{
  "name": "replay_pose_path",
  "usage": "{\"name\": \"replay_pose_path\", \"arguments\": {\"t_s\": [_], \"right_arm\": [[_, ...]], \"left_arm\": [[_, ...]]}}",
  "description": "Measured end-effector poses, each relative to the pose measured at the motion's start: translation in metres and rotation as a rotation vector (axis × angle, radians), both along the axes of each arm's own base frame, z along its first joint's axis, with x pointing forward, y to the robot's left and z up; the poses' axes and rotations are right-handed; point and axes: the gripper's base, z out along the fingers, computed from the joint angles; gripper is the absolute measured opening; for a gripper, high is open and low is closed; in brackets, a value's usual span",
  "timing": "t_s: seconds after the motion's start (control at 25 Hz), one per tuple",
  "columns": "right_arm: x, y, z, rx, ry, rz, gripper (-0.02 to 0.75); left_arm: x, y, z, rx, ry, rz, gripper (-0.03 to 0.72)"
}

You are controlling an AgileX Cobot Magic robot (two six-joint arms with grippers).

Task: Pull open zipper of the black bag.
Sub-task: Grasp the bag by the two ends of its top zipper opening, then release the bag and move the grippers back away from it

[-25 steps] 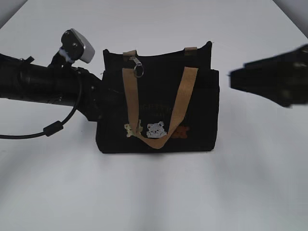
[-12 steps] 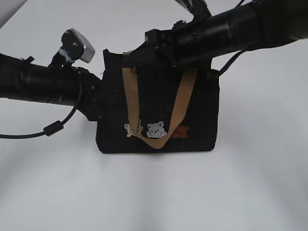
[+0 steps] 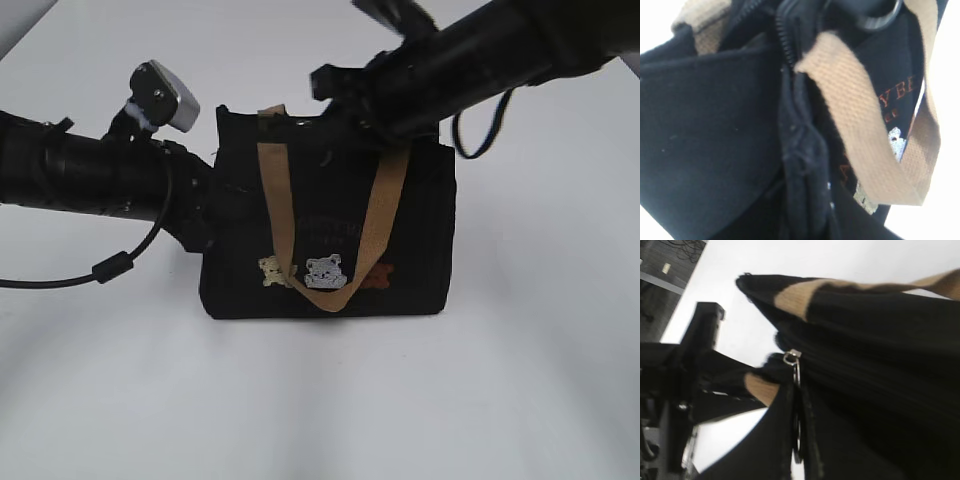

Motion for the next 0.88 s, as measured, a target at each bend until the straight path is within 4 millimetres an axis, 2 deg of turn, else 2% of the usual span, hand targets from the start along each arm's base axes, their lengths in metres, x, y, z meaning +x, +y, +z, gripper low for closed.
{"name": "replay_pose_path", "arguments": {"t_s": [0.16,0.2,0.28,0.32,0.4,0.48,0.52,0.6,0.68,0.76,0.88], "right_arm": [[0.000,-0.062,0.023,-0.070,0.016,-0.038,0.003],[-0.002,-0.073,0.026,-0.072,0.031,-0.042,0.005],[-0.005,-0.082,0.030,-0.072,0.050,-0.030,0.042],[-0.007,-0.083,0.031,-0.071,0.055,-0.013,0.100],[-0.014,-0.079,0.032,-0.059,0.086,0.048,0.279],[-0.021,-0.076,0.035,-0.047,0.123,0.102,0.473],[-0.026,-0.076,0.038,-0.049,0.145,0.122,0.524],[-0.037,-0.079,0.046,-0.092,0.179,0.141,0.549],[-0.050,-0.087,0.056,-0.187,0.207,0.130,0.536],[-0.069,-0.098,0.073,-0.284,0.190,0.090,0.517],[-0.110,-0.114,0.089,-0.415,0.139,0.027,0.508]], "left_arm": [[0.001,0.000,0.001,-0.005,-0.002,0.003,0.065],[0.001,-0.001,0.001,-0.009,-0.001,0.002,0.065],[0.001,-0.001,0.001,-0.008,-0.001,0.002,0.065],[0.001,-0.001,0.001,-0.006,-0.001,0.004,0.070],[0.001,0.000,0.000,-0.010,0.023,0.034,0.143],[0.001,0.003,0.000,-0.010,0.088,0.089,0.302],[-0.001,0.006,0.002,-0.004,0.143,0.136,0.375],[-0.005,0.011,0.009,0.005,0.236,0.229,0.439],[-0.013,0.018,0.020,0.012,0.331,0.326,0.421],[-0.024,0.026,0.033,0.026,0.425,0.428,0.349],[-0.043,0.041,0.055,0.048,0.494,0.560,0.296]]}}
